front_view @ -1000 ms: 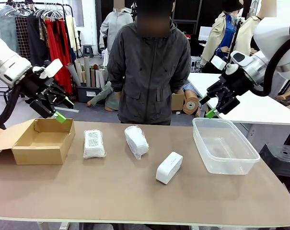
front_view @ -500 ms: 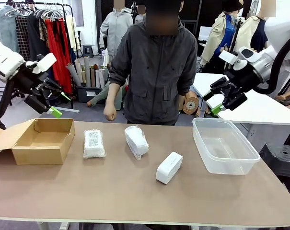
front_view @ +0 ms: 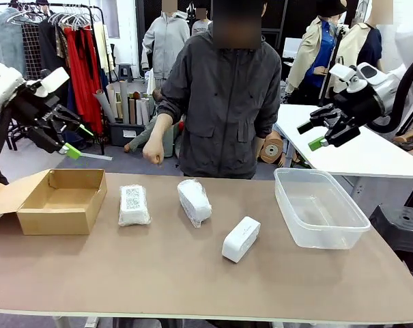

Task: Separate and place wrapped and unwrapped clocks.
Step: Pick up the Digital clock indicated by the person.

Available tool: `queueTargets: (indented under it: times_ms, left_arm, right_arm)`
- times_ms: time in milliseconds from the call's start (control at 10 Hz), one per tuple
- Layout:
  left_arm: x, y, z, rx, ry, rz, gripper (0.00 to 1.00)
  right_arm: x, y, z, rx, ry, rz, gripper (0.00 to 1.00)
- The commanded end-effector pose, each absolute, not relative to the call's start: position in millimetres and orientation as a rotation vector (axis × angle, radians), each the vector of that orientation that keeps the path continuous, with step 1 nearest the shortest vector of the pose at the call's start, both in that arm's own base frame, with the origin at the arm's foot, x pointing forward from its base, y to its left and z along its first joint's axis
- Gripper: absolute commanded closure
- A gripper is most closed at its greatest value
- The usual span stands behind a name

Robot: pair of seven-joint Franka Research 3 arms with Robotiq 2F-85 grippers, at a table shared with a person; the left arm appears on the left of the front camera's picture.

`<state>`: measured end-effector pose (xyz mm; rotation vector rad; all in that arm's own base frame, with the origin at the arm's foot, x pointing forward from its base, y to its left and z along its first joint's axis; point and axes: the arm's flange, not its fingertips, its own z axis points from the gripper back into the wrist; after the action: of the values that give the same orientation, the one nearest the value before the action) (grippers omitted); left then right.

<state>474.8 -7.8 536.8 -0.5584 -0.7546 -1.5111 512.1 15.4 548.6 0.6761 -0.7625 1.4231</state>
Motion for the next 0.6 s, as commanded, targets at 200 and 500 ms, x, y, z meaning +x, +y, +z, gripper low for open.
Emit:
queueTargets:
  times_ms: [200, 500]
  left_arm:
    - [506, 9, 544, -0.616, -0.761, -1.49, 0.0]
    - [504, 10, 539, -0.587, -0.745, -1.492, 0.0]
  right_arm:
    - [531, -6, 553, 0.705, -0.802, 1.408, 0.0]
    - [526, -4, 550, 0.685, -0.769, 1.397, 0.0]
